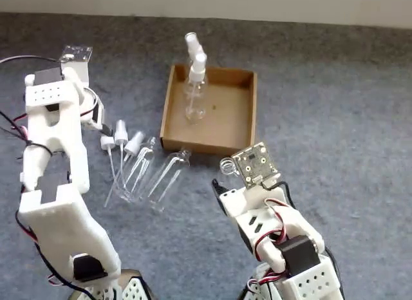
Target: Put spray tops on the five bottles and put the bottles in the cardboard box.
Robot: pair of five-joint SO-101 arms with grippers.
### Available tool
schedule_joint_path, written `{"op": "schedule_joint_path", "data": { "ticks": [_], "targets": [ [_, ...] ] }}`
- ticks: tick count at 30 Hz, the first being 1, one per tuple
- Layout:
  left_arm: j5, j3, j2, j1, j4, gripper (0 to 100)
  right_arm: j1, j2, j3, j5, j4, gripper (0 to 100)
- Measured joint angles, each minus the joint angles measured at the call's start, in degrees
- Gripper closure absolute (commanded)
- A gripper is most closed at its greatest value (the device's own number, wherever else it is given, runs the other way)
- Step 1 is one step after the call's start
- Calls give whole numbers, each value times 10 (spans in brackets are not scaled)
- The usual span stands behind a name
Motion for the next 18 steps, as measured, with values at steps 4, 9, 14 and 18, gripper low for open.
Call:
{"op": "schedule_joint_path", "data": {
  "ticks": [4, 9, 14, 18],
  "targets": [
    [9, -35, 55, 0, 0, 793, 0, -2, 1, 0, 0, 995],
    [40, -81, 96, 0, -1, 793, -1, -2, 1, 0, 0, 995],
    [49, -112, 141, 0, -1, 797, -1, -4, 1, 0, 0, 995],
    [51, -120, 172, 0, -2, 877, -1, -5, 1, 0, 0, 995]
  ]
}}
